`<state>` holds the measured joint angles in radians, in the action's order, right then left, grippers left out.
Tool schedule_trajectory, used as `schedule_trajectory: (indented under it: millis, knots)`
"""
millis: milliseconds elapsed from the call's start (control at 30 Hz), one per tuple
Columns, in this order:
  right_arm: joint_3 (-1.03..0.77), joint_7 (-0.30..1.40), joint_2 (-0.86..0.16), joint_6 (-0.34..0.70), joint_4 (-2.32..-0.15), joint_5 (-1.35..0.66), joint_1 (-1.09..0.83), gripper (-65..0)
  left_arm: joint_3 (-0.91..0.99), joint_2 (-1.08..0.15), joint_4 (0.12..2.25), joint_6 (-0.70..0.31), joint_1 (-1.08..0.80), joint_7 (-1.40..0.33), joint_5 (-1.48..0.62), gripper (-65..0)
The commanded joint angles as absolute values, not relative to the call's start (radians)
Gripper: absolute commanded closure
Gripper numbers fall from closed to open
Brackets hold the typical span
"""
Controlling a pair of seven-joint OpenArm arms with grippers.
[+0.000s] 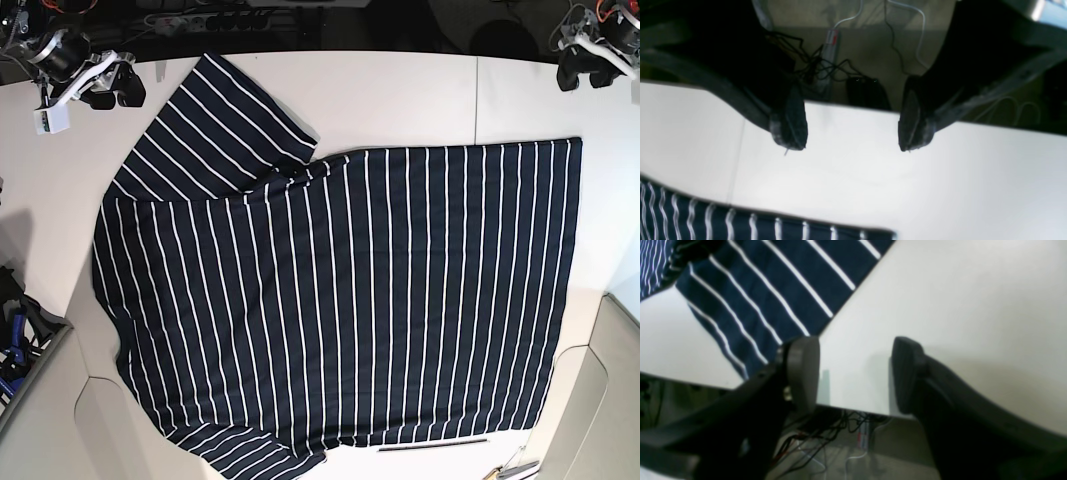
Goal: Fold the T-shirt properly
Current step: 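Lower both grippers onto the shirt's shoulder corners and close them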
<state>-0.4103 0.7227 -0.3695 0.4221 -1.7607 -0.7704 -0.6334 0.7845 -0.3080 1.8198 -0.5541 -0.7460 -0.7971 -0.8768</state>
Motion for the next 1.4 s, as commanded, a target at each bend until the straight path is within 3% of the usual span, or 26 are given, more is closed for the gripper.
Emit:
schedule_trajectory:
  millis: [0,600,967,1367]
  knots:
    - [-0.416,0.712,-0.370,0.427,-1.765,-0.786,-0.631,-34.2,0.793,-0.334,1.807,-0.553,-0.737,-0.781,-0.890,-45.6]
    - [-0.364,0.712,-0.252,0.469,-1.697,-0.802,-0.559,-34.3,0.791,-0.467,1.473,-0.554,-0.508,-0.773,-0.894,-45.6]
    - [-0.249,0.707,-0.241,0.468,-1.697,-0.789,-0.538,-34.3,0.791,-0.477,1.451,-0.554,-0.496,-0.747,-0.871,-45.6]
    - [-0.247,0.699,-0.185,0.472,-1.697,-0.773,-0.524,-34.3,0.773,-0.526,1.395,-0.553,-0.417,-0.740,-0.848,-45.6]
